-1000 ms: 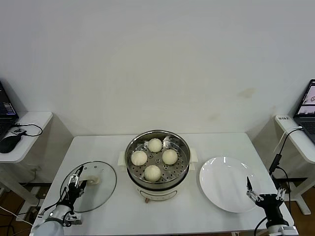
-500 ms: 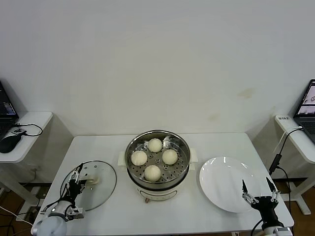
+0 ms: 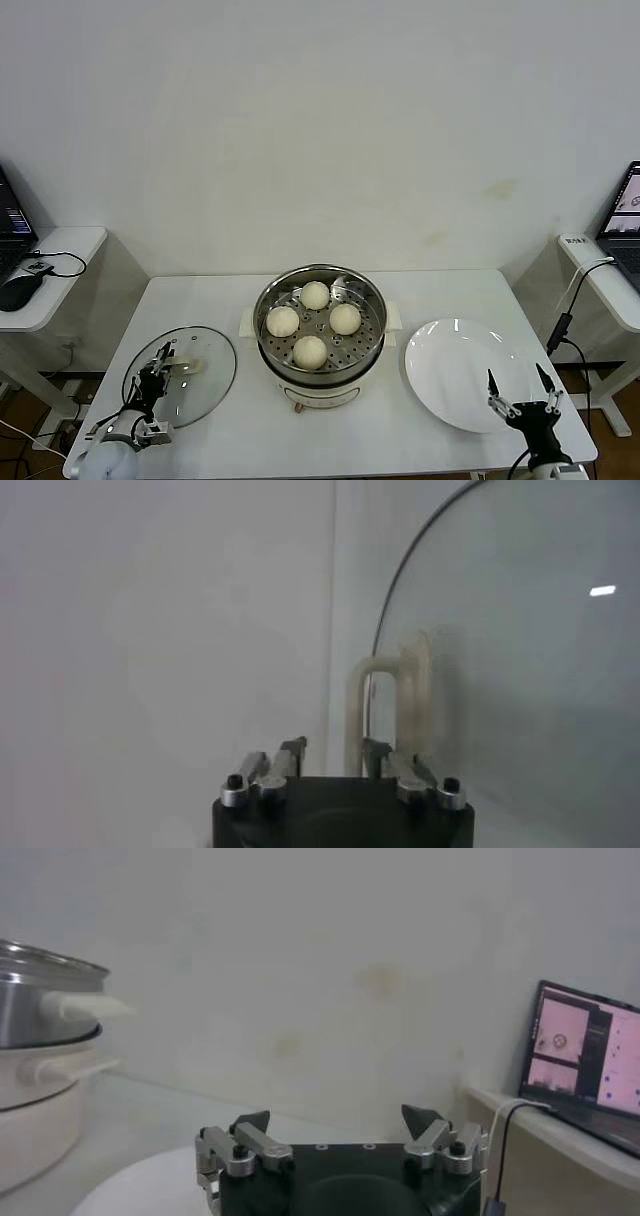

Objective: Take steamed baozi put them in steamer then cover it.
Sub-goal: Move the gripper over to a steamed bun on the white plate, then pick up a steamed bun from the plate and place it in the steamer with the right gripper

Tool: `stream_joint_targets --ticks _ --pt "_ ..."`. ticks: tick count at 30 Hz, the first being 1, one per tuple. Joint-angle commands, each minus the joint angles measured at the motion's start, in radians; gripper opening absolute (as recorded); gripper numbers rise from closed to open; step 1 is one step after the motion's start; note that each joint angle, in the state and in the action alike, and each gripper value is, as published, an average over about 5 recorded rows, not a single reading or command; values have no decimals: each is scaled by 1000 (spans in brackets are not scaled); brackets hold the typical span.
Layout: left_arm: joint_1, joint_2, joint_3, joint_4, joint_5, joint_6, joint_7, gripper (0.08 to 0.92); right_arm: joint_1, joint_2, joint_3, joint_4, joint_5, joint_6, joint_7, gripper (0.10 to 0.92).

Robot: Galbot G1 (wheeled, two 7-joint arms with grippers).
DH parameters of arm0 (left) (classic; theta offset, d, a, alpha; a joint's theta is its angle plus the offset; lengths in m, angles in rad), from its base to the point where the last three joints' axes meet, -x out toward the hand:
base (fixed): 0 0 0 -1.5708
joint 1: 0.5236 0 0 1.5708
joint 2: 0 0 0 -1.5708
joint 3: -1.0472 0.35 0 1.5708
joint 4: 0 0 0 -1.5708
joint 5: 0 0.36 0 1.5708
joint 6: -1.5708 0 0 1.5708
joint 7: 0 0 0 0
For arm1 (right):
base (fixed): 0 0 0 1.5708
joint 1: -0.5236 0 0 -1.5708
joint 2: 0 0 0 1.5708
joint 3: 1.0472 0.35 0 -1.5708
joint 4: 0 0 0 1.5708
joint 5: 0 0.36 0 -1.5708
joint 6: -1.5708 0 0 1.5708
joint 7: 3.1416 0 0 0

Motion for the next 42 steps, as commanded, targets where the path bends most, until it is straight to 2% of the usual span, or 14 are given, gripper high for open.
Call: stream_joint_targets --ticks 1,4,7,11,14,19,25,30,37,42 --pt "-9 -7 1 32 -28 -15 -32 272 -3 2 -2 -1 -6 4 0 823" --pt "-7 -15 -4 34 -41 -32 -76 193 -6 1 -3 -1 -9 7 0 823" --pt "8 -24 -17 6 -41 -42 -127 152 -8 0 -4 1 -10 8 0 823" --pt "60 -40 -50 -91 -14 -38 -176 150 -10 -3 -9 5 -12 8 0 823" --pt "107 -41 -77 -172 18 -22 -176 150 -10 -3 -17 8 -16 7 0 822" --pt "180 -1 -132 -322 50 23 -115 150 -11 -1 -33 12 -24 8 0 823" --pt "246 74 -203 -510 53 88 39 150 -15 1 -44 14 -37 12 0 823" --pt "248 137 -215 -610 23 140 148 150 -15 6 -56 18 -53 15 -1 823" --pt "202 216 -93 -702 -122 261 233 150 -10 25 -85 14 -92 17 3 823" --pt "132 268 75 -731 -261 377 228 150 3 47 -112 0 -126 15 16 823"
